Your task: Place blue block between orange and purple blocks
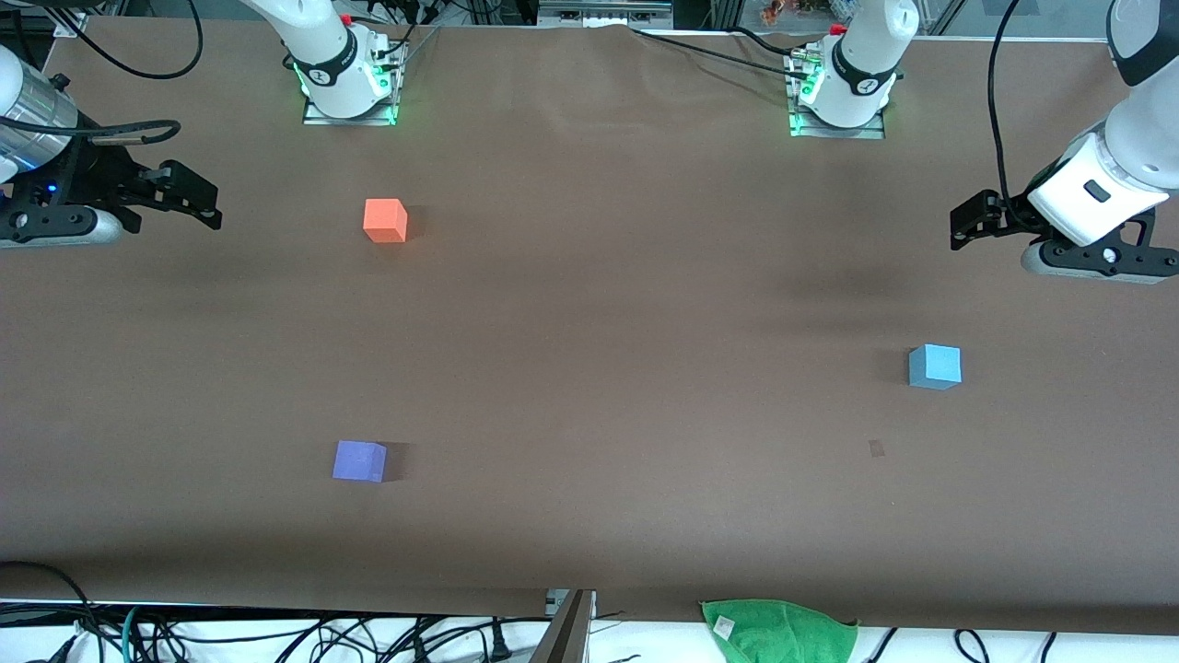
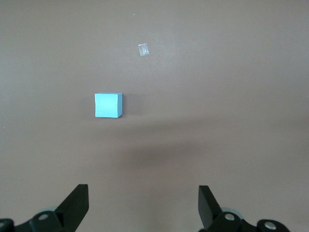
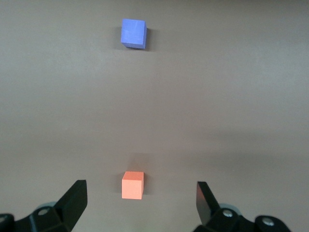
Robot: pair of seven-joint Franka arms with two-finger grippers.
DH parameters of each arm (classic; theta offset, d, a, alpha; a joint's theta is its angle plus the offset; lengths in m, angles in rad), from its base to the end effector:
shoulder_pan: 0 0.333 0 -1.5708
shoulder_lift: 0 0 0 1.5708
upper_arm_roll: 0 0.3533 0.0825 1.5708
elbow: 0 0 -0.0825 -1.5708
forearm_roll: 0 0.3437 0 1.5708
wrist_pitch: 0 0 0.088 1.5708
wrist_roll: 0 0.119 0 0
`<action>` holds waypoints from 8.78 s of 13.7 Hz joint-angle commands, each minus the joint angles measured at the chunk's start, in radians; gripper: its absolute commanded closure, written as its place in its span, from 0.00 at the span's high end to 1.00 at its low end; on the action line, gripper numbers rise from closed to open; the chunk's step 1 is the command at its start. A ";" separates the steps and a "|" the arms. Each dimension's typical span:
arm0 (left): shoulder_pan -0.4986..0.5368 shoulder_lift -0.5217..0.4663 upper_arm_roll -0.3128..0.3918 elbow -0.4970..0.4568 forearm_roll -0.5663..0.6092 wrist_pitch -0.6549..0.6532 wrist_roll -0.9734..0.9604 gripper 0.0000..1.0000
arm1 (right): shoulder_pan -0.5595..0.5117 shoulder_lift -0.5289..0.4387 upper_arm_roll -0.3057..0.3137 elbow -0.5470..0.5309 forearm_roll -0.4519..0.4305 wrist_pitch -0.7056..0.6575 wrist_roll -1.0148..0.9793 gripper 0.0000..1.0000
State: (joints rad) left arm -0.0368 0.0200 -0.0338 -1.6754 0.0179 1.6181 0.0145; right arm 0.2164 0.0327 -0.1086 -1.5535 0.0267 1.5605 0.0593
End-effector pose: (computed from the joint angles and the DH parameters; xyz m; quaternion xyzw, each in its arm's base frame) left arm 0.5182 -0.0344 0.5983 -0.9983 0.0433 0.0384 0.0097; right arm 0.5203 0.0606 0.6395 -0.9996 -0.0242 0.0137 0.0105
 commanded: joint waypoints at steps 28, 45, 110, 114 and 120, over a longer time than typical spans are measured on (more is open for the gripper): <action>0.001 0.083 0.002 0.052 0.014 -0.014 0.016 1.00 | 0.000 0.010 0.000 0.020 -0.011 -0.004 -0.016 1.00; 0.123 0.638 0.018 0.201 0.063 0.245 0.226 1.00 | 0.003 0.013 -0.002 0.020 -0.013 -0.010 -0.019 1.00; -0.183 0.397 -0.196 0.329 0.117 0.002 -0.383 1.00 | 0.283 0.383 0.017 0.026 0.070 0.327 0.390 1.00; -0.019 0.385 -0.195 0.342 0.114 -0.021 -0.161 1.00 | 0.438 0.510 0.018 0.059 0.068 0.547 0.647 1.00; 0.112 0.354 -0.204 0.419 0.048 -0.085 -0.077 1.00 | 0.570 0.716 0.015 0.208 0.049 0.667 0.836 1.00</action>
State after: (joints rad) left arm 0.0474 0.4006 -0.2223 -1.2772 0.0894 1.5866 -0.0874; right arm 0.7587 0.6964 -0.0807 -1.4003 0.0818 2.2028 0.8675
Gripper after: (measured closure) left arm 0.000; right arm 0.000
